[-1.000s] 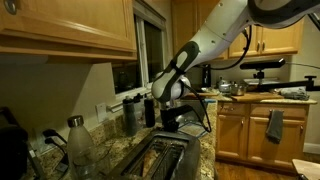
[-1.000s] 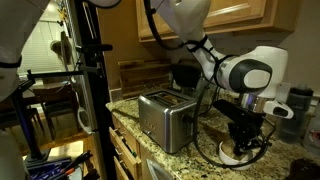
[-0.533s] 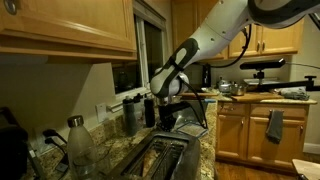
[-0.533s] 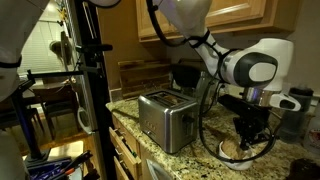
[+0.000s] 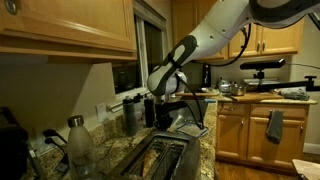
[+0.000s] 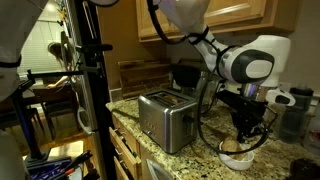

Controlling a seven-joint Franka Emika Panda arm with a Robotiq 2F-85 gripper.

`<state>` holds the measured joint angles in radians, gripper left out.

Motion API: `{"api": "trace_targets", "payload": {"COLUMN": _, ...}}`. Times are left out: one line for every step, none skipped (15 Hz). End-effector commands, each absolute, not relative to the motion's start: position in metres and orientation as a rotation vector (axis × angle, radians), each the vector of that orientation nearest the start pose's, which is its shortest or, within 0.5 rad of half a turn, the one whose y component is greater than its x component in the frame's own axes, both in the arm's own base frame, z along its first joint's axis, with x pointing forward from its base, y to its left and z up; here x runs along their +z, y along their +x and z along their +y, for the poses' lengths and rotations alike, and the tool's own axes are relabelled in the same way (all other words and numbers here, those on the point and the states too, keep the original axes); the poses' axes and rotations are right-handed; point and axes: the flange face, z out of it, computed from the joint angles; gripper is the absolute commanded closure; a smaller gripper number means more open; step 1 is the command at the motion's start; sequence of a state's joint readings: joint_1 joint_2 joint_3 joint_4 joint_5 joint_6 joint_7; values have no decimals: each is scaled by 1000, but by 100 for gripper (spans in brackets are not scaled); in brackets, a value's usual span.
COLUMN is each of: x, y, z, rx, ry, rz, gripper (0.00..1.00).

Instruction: Place the slices of bread in the toaster

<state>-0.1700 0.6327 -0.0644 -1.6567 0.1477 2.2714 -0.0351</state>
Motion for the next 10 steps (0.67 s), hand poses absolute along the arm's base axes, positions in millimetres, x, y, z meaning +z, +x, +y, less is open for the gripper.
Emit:
{"api": "trace_targets", "payload": {"x": 259, "y": 663, "z": -142, "rx": -45, "ry": -3011, "rz": 424, "gripper": 92}}
{"api": "trace_targets", "payload": {"x": 260, "y": 664, "z": -141, "rx": -49, "ry": -3011, "rz": 420, "gripper": 91}}
{"api": "trace_targets", "payload": {"x": 262, "y": 664, "z": -139, "rx": -53, "ry": -3011, "rz": 417, "gripper": 92}}
{"api": "trace_targets", "payload": {"x": 263, "y": 664, "z": -138, "rx": -54, "ry": -3012, "rz": 415, "gripper": 85}}
{"api": "trace_targets", "payload": {"x": 264, "y": 664, "z": -137, "rx": -54, "ry": -3012, "rz": 414, "gripper": 67}}
{"api": "trace_targets", "payload": {"x": 265, "y": 664, "z": -135, "rx": -56, "ry": -3013, "rz": 409, "gripper": 66}}
{"api": "trace_targets", "payload": {"x": 267, "y": 664, "z": -133, "rx": -58, "ry": -3013, "rz": 407, "gripper": 59}}
{"api": "trace_targets", "payload": {"x": 269, "y": 664, "z": -132, "rx": -63, "ry": -3013, "rz": 403, "gripper": 53}}
{"api": "trace_targets", "payload": {"x": 270, "y": 664, "z": -130, "rx": -65, "ry": -3013, "rz": 400, "gripper": 46}}
{"api": "trace_targets", "payload": {"x": 270, "y": 664, "z": -129, "rx": -65, "ry": -3014, "rz": 397, "gripper": 41}}
